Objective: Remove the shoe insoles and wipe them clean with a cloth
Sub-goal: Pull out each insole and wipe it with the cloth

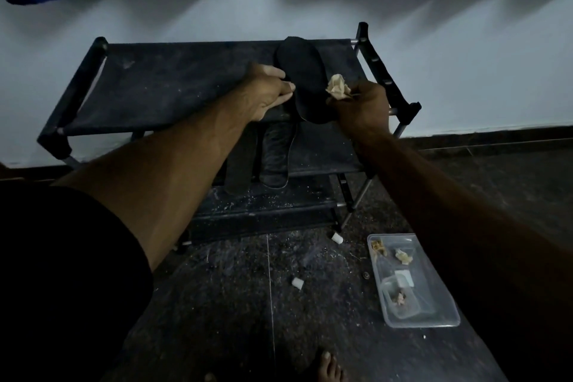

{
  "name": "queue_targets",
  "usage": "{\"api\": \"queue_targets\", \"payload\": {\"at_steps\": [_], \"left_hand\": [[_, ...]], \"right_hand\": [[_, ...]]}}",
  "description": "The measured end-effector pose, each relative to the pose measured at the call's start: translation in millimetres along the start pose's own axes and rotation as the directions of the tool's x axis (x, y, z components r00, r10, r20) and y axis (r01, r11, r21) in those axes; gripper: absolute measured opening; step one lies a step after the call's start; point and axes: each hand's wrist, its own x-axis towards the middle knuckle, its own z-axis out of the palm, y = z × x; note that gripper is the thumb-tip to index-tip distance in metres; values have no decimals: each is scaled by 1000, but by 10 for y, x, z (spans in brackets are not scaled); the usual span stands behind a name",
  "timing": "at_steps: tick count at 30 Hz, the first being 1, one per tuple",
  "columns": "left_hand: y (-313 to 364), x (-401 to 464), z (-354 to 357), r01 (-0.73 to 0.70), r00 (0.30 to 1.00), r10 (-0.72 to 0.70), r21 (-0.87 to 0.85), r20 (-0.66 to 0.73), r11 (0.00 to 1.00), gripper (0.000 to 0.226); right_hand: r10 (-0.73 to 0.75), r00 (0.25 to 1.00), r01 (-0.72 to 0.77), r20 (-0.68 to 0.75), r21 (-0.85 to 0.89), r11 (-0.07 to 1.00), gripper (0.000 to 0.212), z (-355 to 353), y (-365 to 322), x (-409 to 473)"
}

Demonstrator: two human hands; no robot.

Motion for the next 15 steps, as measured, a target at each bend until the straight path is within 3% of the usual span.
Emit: {"api": "queue_targets", "payload": {"at_steps": [3, 7, 15], "left_hand": [[-9, 39, -7, -6, 1000, 6, -6, -8, 1000, 32], [-21, 74, 1, -11, 1000, 11, -11, -1, 1000, 37], [-54, 87, -2, -45, 999, 44, 26, 17, 999, 46]], "right_hand": [[-5, 1000, 5, -1, -42, 999, 13, 15, -4, 11], [1, 1000, -2, -16, -86, 996, 33, 33, -11, 35], [-2, 1000, 0, -16, -102, 995, 36, 62, -5, 30]]}}
